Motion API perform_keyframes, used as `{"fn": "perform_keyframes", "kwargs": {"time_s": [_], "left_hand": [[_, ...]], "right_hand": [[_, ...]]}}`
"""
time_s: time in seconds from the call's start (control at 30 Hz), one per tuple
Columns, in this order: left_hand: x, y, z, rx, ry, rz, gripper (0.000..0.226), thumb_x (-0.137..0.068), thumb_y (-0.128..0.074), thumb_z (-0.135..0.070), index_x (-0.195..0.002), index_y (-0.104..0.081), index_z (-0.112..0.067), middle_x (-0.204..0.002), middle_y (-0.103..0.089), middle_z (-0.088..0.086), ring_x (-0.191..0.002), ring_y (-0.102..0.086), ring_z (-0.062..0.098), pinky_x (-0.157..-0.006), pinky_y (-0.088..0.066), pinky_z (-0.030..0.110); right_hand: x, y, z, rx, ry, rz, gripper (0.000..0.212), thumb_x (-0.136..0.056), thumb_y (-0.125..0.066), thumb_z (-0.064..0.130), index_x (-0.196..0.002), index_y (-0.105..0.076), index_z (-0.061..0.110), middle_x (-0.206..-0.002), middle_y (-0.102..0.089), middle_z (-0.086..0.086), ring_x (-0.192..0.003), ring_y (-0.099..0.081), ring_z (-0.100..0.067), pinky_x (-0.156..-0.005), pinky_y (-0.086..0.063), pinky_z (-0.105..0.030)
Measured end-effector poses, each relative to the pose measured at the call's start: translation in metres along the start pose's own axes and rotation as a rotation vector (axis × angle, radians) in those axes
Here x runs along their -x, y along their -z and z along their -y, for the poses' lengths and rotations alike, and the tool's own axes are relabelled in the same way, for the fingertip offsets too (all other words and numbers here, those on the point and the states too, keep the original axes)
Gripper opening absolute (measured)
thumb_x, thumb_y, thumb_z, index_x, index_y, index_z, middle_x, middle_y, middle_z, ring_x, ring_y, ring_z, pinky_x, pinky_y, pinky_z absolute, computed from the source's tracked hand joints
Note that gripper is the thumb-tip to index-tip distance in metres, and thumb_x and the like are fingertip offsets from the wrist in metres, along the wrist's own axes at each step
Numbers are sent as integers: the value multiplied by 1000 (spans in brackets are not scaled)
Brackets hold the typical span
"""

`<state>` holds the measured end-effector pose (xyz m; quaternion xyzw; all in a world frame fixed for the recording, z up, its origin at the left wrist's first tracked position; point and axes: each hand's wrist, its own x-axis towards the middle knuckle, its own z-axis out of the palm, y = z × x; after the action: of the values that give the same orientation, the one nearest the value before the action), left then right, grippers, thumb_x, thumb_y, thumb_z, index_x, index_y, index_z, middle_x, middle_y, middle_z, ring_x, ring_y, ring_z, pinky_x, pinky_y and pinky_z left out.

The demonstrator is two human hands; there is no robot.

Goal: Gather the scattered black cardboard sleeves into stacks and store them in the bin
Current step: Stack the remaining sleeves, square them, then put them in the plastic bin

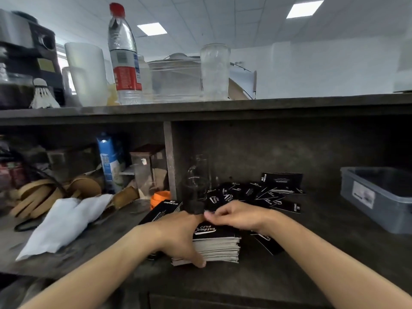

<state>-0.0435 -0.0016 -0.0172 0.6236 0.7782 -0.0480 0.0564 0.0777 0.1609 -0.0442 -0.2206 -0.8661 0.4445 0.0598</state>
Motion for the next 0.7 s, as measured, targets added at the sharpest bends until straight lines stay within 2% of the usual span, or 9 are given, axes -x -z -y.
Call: {"fn": "perform_keyframes", "kwargs": {"time_s": [0.07, 0.1, 0.2, 0.27, 0.33, 0.4, 0.57, 0.63, 0.7], "left_hand": [[0, 0, 1, 13, 16, -8, 99, -75, -81, -57, -156, -29, -31, -149, -48, 2, -133, -47, 22, -105, -41, 31], [-1, -1, 1, 22, 30, -15, 99, -75, -81, -56, -156, -30, -30, -149, -47, 2, -134, -47, 23, -105, -41, 31], [-5, -2, 0, 39, 53, -35, 101, -74, -81, -54, -157, -28, -30, -150, -47, 5, -135, -46, 24, -106, -40, 29], [-7, -2, -1, 66, 67, -29, 102, -75, -82, -53, -158, -27, -30, -150, -47, 4, -136, -46, 24, -107, -40, 29], [-8, -3, -1, 79, 79, -16, 102, -74, -82, -53, -157, -28, -28, -150, -46, 5, -136, -45, 25, -107, -40, 30], [-10, -3, -1, 85, 84, -15, 100, -74, -82, -52, -155, -31, -26, -149, -47, 4, -135, -46, 25, -108, -41, 30], [-14, -6, -4, 81, 173, -43, 101, -73, -80, -60, -154, -31, -23, -145, -49, 5, -132, -47, 26, -105, -44, 35], [-18, -10, -6, 82, 240, -87, 102, -71, -79, -64, -153, -33, -23, -143, -51, 3, -130, -49, 26, -103, -47, 36], [-23, -15, -9, 82, 319, -123, 104, -71, -79, -65, -154, -33, -21, -142, -53, 4, -130, -51, 26, -102, -49, 36]], "right_hand": [[-17, 7, -2, 43, 178, -177, 38, -94, -66, 49, -111, -77, 16, -110, -76, 3, -101, -68, -5, -98, -53, -34], [-26, 14, -3, 163, 271, -233, 31, -95, -70, 39, -117, -75, 18, -115, -74, 4, -105, -65, -5, -98, -49, -32], [-46, 25, -2, 558, 393, -138, 43, -90, -77, 33, -131, -67, 24, -137, -63, 5, -127, -55, -6, -110, -33, -17], [-58, 25, -3, 567, 399, -43, 46, -89, -78, 31, -132, -67, 24, -137, -65, 5, -128, -55, -4, -109, -34, -11], [-72, 24, -11, 538, 355, 32, 43, -88, -79, 21, -130, -69, 23, -132, -69, 5, -123, -60, -5, -111, -43, -21], [-81, 26, -22, 607, 318, 56, 43, -87, -80, 18, -128, -70, 25, -132, -68, 6, -123, -61, -9, -112, -44, -34], [-80, 33, -48, 816, 366, -1, 57, -83, -67, -1, -132, -67, 28, -138, -62, 11, -126, -49, -15, -112, -38, -35], [-73, 40, -56, 849, 355, -49, 47, -88, -68, 12, -132, -65, 28, -137, -61, 12, -125, -48, -13, -110, -41, -37], [-63, 49, -64, 875, 331, -87, 41, -93, -68, 41, -131, -64, 27, -136, -60, 11, -123, -48, -12, -107, -43, -38]]}}
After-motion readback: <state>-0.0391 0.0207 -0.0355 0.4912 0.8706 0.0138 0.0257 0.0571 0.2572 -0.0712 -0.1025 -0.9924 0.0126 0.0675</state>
